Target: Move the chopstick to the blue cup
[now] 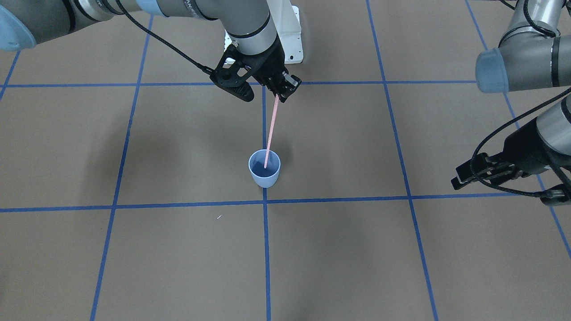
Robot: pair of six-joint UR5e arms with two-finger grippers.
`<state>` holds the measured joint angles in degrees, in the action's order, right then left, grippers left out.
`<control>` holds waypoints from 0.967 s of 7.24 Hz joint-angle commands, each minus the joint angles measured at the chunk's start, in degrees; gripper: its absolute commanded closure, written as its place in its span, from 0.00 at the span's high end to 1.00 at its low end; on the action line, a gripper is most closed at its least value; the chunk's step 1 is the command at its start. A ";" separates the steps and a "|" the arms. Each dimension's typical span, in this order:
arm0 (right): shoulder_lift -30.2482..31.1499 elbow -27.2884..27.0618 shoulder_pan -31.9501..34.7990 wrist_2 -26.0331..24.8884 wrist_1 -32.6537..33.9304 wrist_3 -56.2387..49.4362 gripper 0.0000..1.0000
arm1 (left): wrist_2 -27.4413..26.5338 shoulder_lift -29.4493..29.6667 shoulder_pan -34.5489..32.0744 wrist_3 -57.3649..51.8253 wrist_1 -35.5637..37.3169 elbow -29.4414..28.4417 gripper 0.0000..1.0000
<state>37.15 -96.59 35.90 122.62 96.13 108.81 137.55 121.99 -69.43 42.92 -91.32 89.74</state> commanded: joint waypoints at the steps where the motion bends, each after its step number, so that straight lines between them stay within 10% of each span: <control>1: 0.20 2.09 -0.22 -0.01 -1.89 -0.09 0.00 | 0.00 0.00 0.00 -0.03 0.00 0.08 0.98; 2: 0.29 3.06 -0.57 -0.01 -3.22 -0.09 0.00 | 0.00 0.00 0.00 -0.03 0.00 -0.09 0.98; 3: 0.29 3.33 -0.57 0.07 -3.32 -0.18 0.21 | 0.00 0.00 0.00 -0.03 0.00 -0.09 0.98; 4: 0.29 3.33 -0.57 0.07 -3.40 -0.79 0.78 | 0.00 0.00 0.00 -0.03 0.00 -0.09 0.98; 5: -0.05 3.33 -0.39 -0.01 -3.40 -0.97 1.00 | 0.00 -0.09 0.00 -0.03 0.00 -0.01 0.98; 7: -0.14 3.07 1.53 0.07 -5.24 -2.37 1.00 | 0.09 -0.09 0.00 -0.03 0.00 -0.01 0.98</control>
<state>37.11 -93.33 36.21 122.64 91.96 107.29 137.57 121.92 -69.43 42.89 -91.32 89.72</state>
